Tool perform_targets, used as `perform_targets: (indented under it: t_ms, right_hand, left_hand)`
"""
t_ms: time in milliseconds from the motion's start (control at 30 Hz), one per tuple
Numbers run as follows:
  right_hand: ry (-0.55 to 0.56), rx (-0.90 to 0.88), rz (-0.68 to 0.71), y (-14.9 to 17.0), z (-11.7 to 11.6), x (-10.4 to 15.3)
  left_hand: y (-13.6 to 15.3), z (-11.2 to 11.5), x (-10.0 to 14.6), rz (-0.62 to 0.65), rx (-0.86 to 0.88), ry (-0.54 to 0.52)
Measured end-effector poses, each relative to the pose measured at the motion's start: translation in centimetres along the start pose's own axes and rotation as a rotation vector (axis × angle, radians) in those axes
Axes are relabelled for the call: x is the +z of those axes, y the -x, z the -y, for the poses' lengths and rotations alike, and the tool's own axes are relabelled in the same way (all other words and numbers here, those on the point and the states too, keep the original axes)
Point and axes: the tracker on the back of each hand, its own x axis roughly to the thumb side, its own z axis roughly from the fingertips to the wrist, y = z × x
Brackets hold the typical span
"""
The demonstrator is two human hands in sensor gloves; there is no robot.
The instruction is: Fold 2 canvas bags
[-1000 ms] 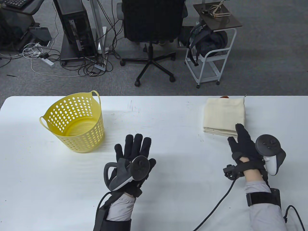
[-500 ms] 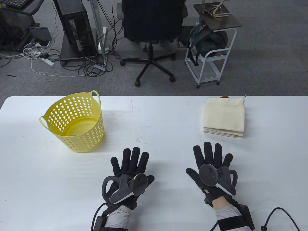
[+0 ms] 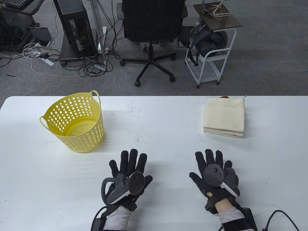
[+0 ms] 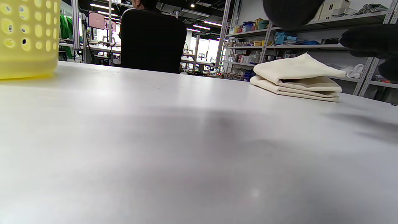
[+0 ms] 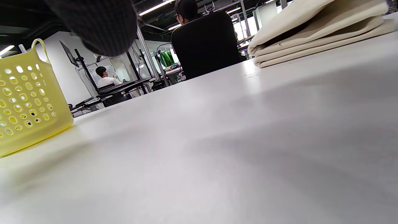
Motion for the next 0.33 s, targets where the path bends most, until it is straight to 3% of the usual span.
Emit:
perform_targets:
  t_ms: [333]
  right_hand:
    - [-0.042, -0.064, -0.008, 0.34, -0.32, -0.81]
  left_hand:
    - [0.16, 0.52, -0.48, 0.001, 0.019, 0.043]
